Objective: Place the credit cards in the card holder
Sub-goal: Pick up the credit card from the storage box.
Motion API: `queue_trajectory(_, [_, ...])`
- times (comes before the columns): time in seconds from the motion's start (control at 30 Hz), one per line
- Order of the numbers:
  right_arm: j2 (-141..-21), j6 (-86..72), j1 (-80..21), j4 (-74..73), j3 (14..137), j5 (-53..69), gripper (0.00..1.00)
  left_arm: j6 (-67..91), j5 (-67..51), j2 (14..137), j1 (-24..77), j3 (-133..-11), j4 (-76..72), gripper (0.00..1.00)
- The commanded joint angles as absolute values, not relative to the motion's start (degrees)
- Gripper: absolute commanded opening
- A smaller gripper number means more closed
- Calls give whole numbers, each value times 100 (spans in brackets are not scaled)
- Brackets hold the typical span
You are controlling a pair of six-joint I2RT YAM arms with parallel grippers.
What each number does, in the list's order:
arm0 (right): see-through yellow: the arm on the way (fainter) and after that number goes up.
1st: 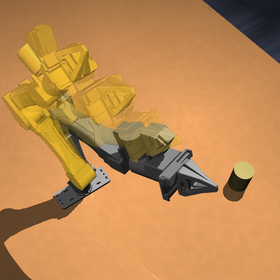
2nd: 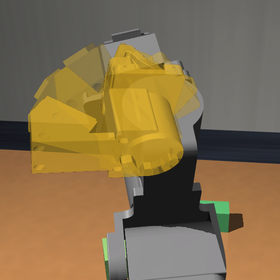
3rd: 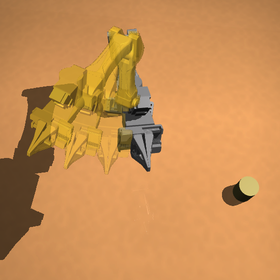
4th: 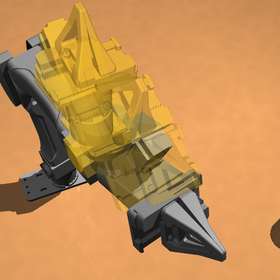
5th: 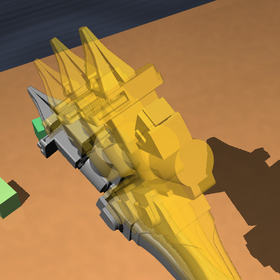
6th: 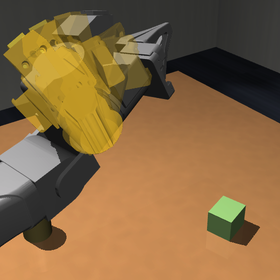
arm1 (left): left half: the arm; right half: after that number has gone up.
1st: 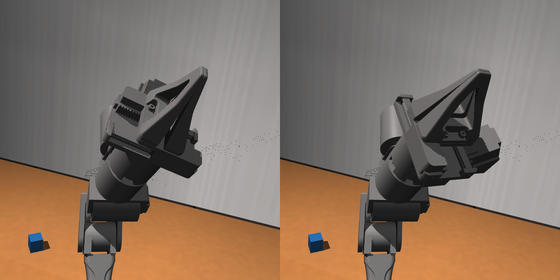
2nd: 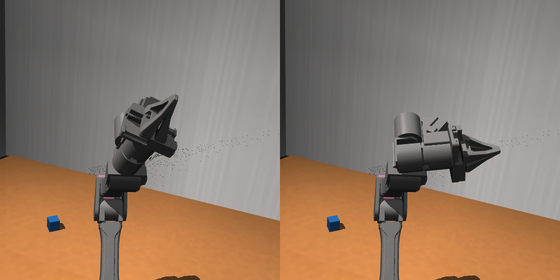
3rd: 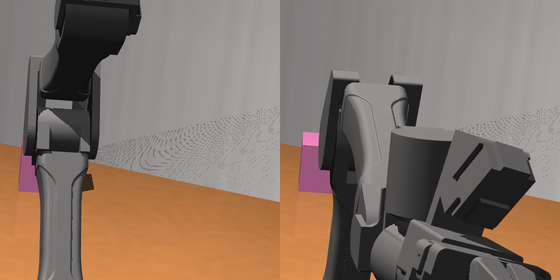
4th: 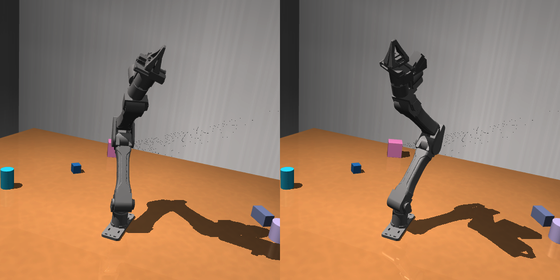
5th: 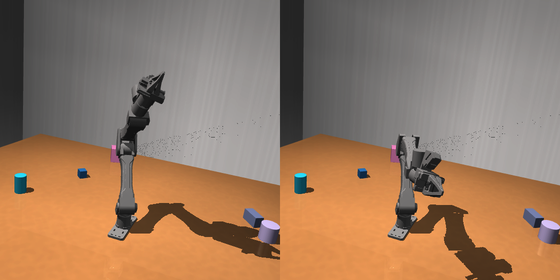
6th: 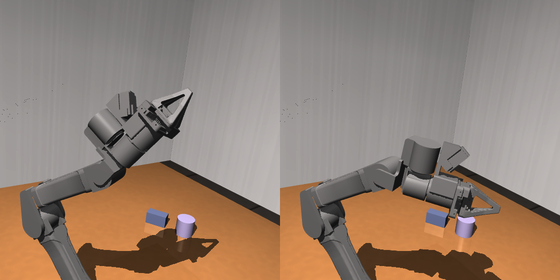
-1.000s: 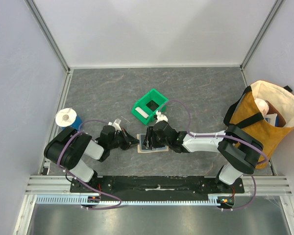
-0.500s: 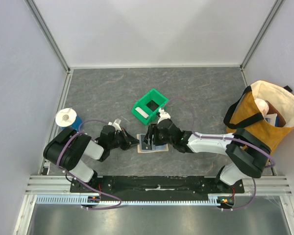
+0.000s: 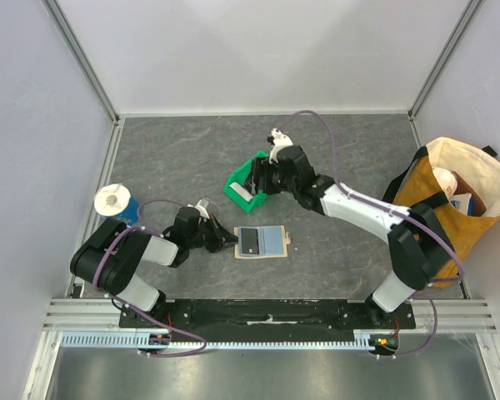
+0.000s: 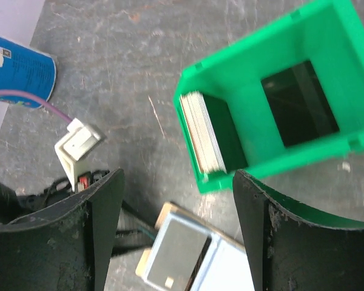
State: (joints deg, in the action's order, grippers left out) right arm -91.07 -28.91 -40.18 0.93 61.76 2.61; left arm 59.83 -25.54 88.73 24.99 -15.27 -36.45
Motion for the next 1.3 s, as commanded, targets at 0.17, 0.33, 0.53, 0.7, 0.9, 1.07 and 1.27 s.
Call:
queue_trajectory(0.17, [-10747, -1794, -3683, -817, 7997, 1326, 80, 5317, -1670, 9009, 2496, -1670, -2171, 2])
queue_trajectory(0.33, [-11372, -1503, -3656, -1107, 8648, 1722, 82, 5300, -1661, 9088, 2443, -1679, -2180, 2])
queue_trajectory(0.53, [-11838, -1441, -3639, -1248, 9061, 2065, 84, 5265, -1731, 9211, 2382, -1749, -2197, 2])
queue_trajectory(0.7, [-12128, -1398, -3647, -1362, 9316, 2153, 85, 5247, -1775, 9264, 2338, -1767, -2224, 2])
queue_trajectory(0.9, [-12427, -1240, -3647, -1678, 9597, 2285, 86, 5256, -1846, 9369, 2294, -1775, -2303, 2])
queue_trajectory(1.07, [-12463, -1160, -3647, -1784, 9668, 2513, 86, 5265, -1881, 9404, 2276, -1775, -2338, 2])
queue_trajectory(1.27, [-12366, -1213, -3639, -1811, 9686, 2803, 79, 5256, -1916, 9413, 2259, -1793, -2347, 2])
